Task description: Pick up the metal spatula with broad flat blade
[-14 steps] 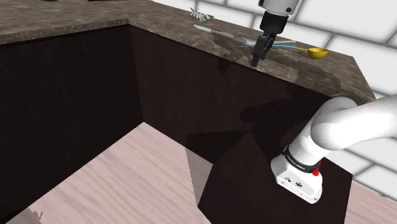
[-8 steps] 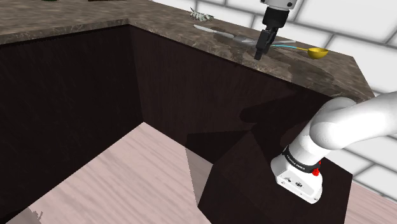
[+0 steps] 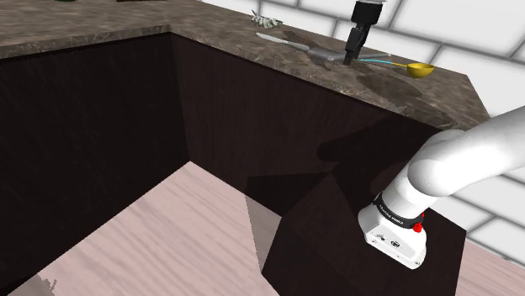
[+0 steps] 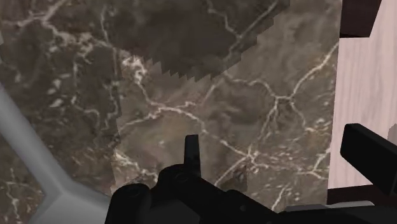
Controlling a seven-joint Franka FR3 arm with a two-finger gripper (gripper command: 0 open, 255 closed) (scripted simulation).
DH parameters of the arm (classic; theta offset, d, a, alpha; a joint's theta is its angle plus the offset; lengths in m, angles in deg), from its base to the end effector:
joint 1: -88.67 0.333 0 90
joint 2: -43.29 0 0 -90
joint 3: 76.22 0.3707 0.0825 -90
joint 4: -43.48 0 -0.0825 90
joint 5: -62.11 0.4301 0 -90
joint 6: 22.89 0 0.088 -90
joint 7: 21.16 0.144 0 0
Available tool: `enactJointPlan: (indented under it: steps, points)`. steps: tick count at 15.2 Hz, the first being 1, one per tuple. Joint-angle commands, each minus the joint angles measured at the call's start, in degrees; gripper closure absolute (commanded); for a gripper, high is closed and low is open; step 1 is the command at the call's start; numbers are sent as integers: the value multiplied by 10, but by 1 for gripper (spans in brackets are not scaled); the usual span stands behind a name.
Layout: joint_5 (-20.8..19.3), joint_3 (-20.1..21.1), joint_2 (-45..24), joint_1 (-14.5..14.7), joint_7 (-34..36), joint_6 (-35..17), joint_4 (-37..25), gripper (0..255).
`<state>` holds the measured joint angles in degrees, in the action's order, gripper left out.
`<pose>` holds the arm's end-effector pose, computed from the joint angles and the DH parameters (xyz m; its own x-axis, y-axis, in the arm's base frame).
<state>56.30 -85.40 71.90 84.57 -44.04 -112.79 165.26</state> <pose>0.3934 -0.1211 0.6044 0.9794 0.1906 -0.0670 0.1910 -0.9816 -0.0014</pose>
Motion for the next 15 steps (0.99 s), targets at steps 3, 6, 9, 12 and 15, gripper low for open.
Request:
enactJointPlan:
  steps: [3,6,9,12,15]
  points:
    - [-13,-38,-71,-10,-57,14,-76,0]
    - [-17,-65,-128,-18,-100,25,-138,0]
    - [-14,-91,-189,-28,-145,40,-208,0]
    - [-10,-105,-229,-36,-172,44,-246,0]
    - [-11,-105,-224,-36,-169,20,-217,0]
